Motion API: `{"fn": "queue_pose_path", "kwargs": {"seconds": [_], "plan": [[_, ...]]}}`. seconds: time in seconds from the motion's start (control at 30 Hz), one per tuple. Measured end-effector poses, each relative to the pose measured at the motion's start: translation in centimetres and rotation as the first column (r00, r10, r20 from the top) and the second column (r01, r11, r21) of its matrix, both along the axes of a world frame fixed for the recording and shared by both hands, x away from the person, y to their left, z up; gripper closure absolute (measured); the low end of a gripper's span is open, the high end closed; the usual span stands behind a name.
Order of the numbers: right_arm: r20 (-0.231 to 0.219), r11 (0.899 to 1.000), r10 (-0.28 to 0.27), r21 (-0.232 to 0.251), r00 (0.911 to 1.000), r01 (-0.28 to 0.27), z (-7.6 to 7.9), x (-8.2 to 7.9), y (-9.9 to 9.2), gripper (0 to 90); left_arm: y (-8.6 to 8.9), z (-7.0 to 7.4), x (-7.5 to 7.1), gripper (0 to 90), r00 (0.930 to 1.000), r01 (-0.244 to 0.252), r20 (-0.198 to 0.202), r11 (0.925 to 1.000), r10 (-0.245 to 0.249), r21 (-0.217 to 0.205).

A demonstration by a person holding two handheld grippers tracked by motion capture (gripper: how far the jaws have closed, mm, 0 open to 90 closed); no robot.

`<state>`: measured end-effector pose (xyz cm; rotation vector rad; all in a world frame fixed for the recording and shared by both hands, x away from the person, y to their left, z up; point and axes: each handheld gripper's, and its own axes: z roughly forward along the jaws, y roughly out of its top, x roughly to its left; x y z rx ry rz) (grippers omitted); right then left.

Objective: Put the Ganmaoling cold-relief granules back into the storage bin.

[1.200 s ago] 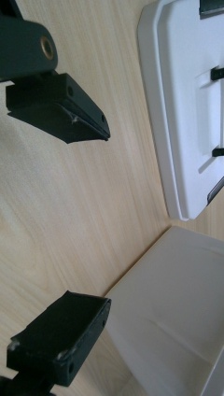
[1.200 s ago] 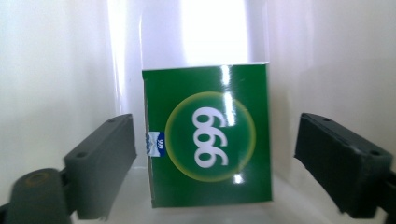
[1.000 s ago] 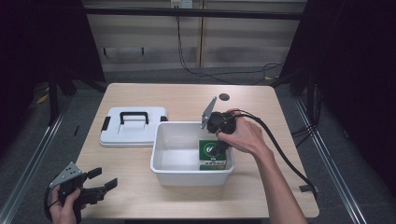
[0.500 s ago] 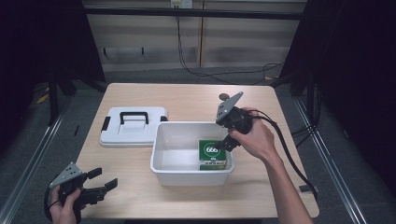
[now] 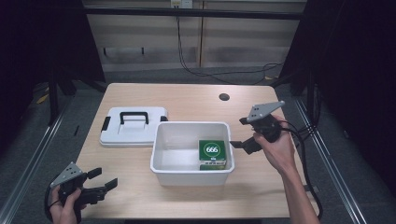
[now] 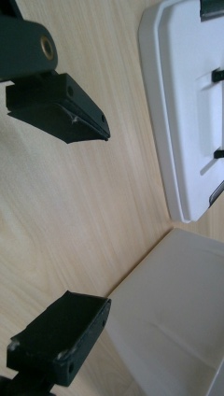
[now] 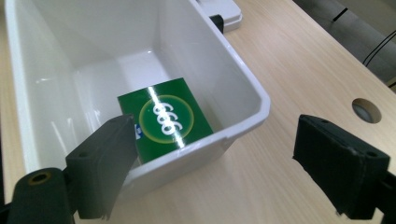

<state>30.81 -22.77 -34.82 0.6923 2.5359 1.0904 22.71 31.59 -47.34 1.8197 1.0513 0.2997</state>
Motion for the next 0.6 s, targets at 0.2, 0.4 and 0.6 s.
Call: {"fn": "queue_pose_path", "kwargs": {"seconds": [0.2, 0.4, 0.6], "plan": [[0.004, 0.993, -0.073, 0.09, 0.9974, 0.072, -1.1, -1.7, -2.3, 12.5, 0.0, 0.0, 0.0, 15.8, 1.0, -0.002, 0.001, 1.0, 0.002, 0.002], [0.002, 0.987, -0.116, 0.116, 0.9932, 0.115, -2.6, -3.1, -3.7, 12.4, 0.1, 0.0, 0.0, 15.8, 1.0, -0.01, 0.001, 1.0, 0.01, 0.0], [-0.001, 0.977, -0.15, 0.156, 0.9887, 0.148, -4.2, -4.6, -5.2, 12.4, 0.0, 0.0, 0.1, 15.8, 1.0, -0.005, 0.0, 1.0, 0.005, 0.004]]}}
